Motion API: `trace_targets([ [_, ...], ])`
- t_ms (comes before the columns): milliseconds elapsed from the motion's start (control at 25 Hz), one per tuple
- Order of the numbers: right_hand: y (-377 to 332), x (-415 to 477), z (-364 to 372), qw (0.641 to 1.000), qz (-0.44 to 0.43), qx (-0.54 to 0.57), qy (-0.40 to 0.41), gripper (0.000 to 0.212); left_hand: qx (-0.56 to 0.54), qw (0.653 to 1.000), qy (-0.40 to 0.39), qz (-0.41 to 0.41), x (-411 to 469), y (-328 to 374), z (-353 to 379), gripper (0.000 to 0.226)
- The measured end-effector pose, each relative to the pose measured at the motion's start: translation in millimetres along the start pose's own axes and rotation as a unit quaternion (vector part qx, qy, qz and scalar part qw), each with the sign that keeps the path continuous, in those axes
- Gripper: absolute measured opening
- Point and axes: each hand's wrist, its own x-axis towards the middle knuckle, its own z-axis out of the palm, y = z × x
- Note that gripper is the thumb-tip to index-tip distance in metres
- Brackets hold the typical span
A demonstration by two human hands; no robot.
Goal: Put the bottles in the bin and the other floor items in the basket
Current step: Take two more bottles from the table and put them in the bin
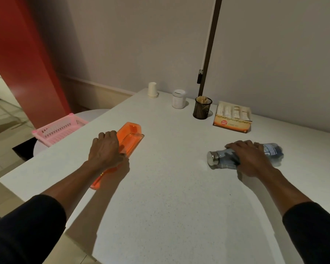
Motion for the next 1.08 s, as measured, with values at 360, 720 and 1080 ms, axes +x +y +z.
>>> trace_targets([
  [360, -104, 4, -37, 0.986, -0.084, 0.112, 0.089, 0.082, -0.436, 0.878, -0.059, -0.189, -34, 7, -17, 0.084],
  [720, -208, -2, -95, 0.917, -0.206, 0.286, 0.188, 0.088, -0.541, 0.777, 0.143, -0.287, -159, -44, -74, 0.075],
  [1080, -366, -49, -129, 0.827, -0.351, 0.393, 0.196, 0.082, -0.544, 0.688, 0.262, -0.402, -297, -122, -94, 0.06],
])
